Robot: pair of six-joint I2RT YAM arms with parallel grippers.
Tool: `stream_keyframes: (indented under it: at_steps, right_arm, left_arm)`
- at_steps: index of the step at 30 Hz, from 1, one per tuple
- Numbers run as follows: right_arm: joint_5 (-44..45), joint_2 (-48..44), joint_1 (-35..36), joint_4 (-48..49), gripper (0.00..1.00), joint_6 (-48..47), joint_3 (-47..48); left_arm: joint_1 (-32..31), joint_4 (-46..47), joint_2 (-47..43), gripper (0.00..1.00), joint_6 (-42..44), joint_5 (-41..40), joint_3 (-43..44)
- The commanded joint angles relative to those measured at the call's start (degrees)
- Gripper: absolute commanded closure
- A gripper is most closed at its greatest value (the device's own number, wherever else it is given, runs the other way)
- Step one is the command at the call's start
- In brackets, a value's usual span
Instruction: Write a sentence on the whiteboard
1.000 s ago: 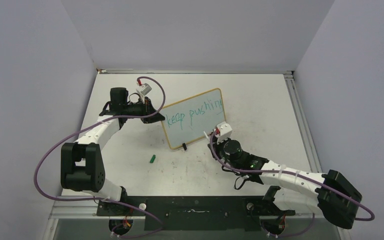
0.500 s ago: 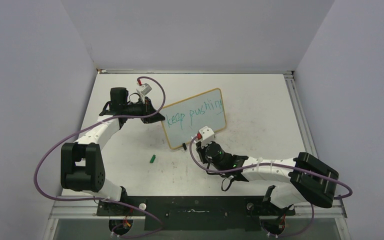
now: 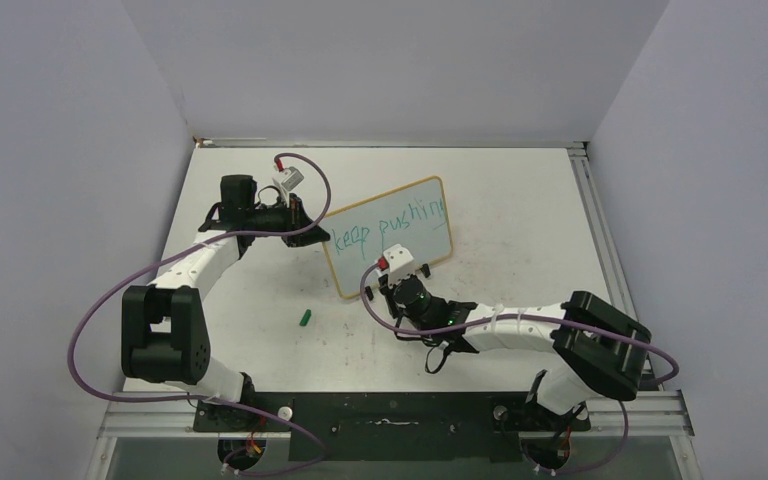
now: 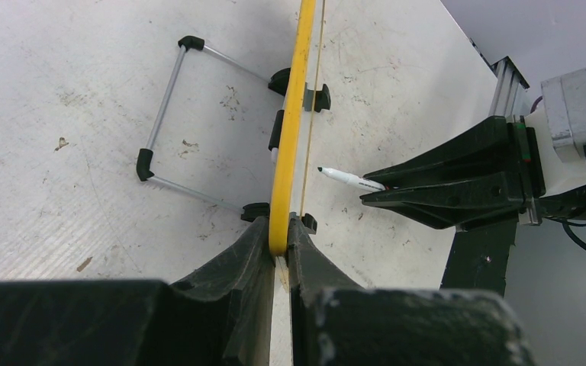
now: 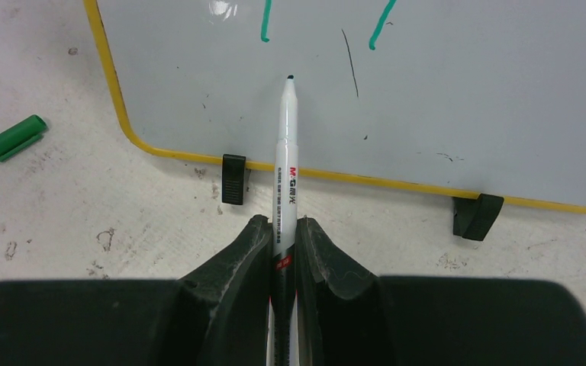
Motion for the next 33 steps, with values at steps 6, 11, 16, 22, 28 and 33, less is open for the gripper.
stream_keyframes:
  at_steps: [6,11,16,22,28,33]
  right_arm:
    - [1.49,3.60,-0.08,-0.46,0.95,-1.21,5.60]
    - [0.53,4.90,0.02,-1.12,0.95,-1.74,6.57]
    - [-0.66,5.70,0.35,-1.63,0.95,-0.88,5.43]
    - [-0.76,6.12,0.70,-2.38,0.95,1.17,3.61]
    - [-0.36,6.32,1.51,-3.48,0.95,2.68,2.26]
    - [-0.48,6.35,2.71,-4.25,0.95,3.20,2.01]
  left_arm:
    - [-0.16,-0.23,-1.90,1.00,1.75,-0.78,2.72]
    - [-0.16,-0.23,-1.98,1.00,1.67,-0.86,2.67]
    - [-0.16,-0.23,-1.99,1.00,1.71,-0.89,2.72]
    - [-0.16,-0.23,-2.08,1.00,1.68,-0.87,2.72]
    - [-0.16,-0.23,-2.08,1.00,1.68,-0.91,2.72]
    - [-0.16,-0.22,-2.08,1.00,1.67,-1.00,2.72]
